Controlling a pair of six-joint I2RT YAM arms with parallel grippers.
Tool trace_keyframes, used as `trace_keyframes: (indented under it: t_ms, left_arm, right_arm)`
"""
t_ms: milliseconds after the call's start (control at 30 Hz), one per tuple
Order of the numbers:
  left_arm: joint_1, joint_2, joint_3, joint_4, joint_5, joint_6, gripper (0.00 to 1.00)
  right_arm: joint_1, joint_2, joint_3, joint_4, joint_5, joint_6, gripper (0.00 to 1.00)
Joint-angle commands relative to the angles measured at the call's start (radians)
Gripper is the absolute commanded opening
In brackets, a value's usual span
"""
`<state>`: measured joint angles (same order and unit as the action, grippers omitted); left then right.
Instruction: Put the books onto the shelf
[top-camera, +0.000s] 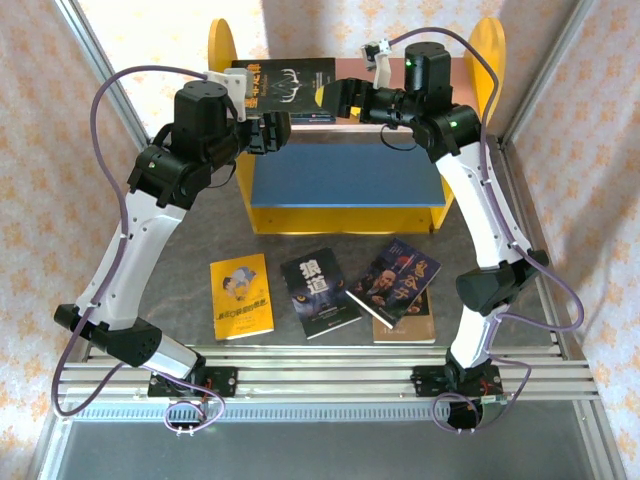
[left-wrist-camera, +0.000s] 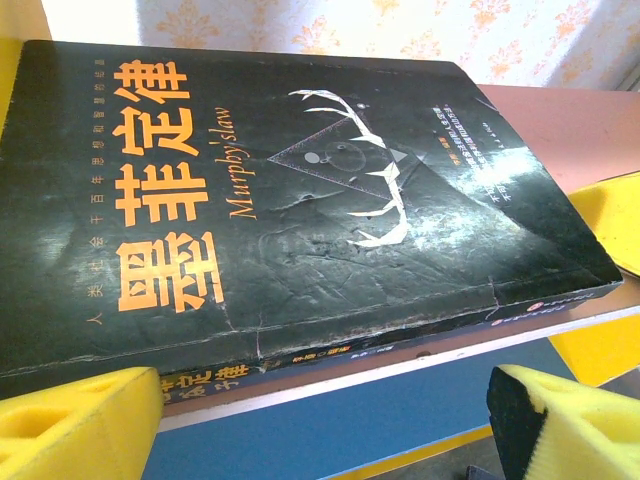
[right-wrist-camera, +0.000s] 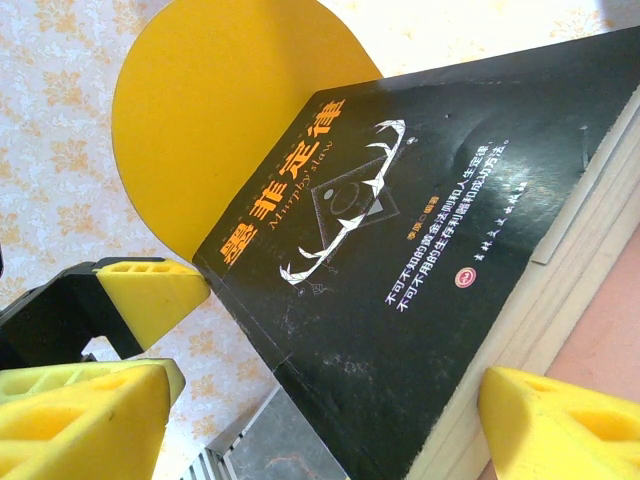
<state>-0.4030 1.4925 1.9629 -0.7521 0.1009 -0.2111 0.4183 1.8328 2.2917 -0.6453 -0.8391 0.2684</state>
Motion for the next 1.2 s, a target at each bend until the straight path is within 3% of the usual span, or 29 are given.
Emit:
trace_keyframes:
  t_ms: [0,233,667,800,900,1033,1167]
  left_arm:
    - [0.015,0.010,0.021,-0.006,0.011,-0.010,0.87]
    - [0.016,-0.033,0.013,-0.003,-0.013,0.011,0.87]
    - [0.025,-0.293,-0.142,-0.030,-0.315,0.066,0.90]
    - [0.029,-0.398,-0.282,-0.044,-0.402,0.026,0.90]
    - [0.029,-0.504,-0.486,-0.028,-0.422,-0.065,0.90]
    - [0.029,-0.623,-0.815,0.050,-0.339,-0.189,0.89]
    - [0.020,-0.588,-1.063,0.144,-0.168,-0.314,0.85]
  right_arm:
    - [0.005,0.020,0.031,0.034,-0.034,0.008,0.80]
    - [-0.001,0.005,0.042,-0.015,0.027,-0.029,0.81]
    - [-0.030,-0.160,-0.046,-0.058,0.177,-0.125,0.84]
    - [-0.029,-0.290,-0.224,-0.017,0.208,-0.142,0.84]
    - [-0.023,-0.437,-0.458,0.063,0.258,-0.132,0.84]
    - [0.017,-0.618,-0.808,0.166,0.375,-0.111,0.85]
    - [0.071,-0.642,-1.058,0.194,0.436,-0.075,0.85]
